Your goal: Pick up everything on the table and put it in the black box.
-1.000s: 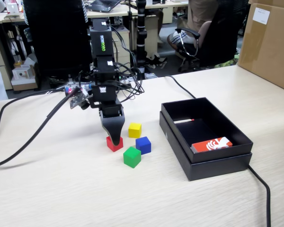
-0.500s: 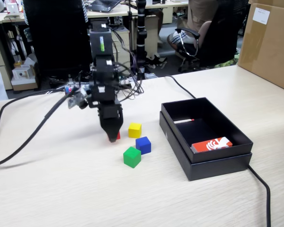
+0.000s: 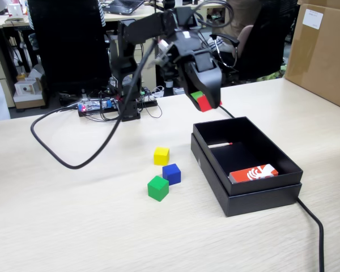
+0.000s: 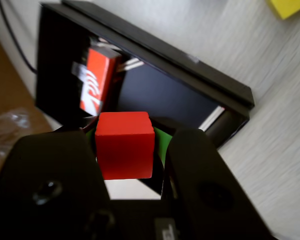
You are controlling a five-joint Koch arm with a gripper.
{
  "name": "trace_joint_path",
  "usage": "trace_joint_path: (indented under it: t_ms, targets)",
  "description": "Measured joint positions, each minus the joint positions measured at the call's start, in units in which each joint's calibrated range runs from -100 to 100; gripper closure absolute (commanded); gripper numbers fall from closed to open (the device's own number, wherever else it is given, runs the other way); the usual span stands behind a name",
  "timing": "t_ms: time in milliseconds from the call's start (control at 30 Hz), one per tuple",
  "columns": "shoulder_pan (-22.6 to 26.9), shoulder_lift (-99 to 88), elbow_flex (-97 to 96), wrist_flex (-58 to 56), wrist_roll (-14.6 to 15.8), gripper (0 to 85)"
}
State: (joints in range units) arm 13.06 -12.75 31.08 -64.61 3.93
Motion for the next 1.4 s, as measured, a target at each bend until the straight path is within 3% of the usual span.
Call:
trace_joint_path:
  t_ms: [300,400,500,600,800,867,933,1067,1167,1400]
  targets:
    - [3.8,25.8,8.5,0.0,2.3,68.4]
    - [3.8,30.9,10.2,0.1,2.3,59.5]
    - [3.8,32.0,10.3,0.0,2.3,57.3]
    - [3.8,32.0,10.5,-0.3,2.3,50.0]
    - [1.8,20.5,10.4,-3.6,1.9,49.3]
    - [-1.6,10.6,10.6,-3.6,-0.5,49.3]
    - [-2.9,9.2,10.6,-3.6,-1.7,48.1]
    - [-8.4,8.3,10.5,-3.6,-8.2,43.9]
    - [-11.1,10.4,10.6,-3.6,-11.2,43.8]
    - [-13.8,21.6,10.5,-3.6,-13.9,42.6]
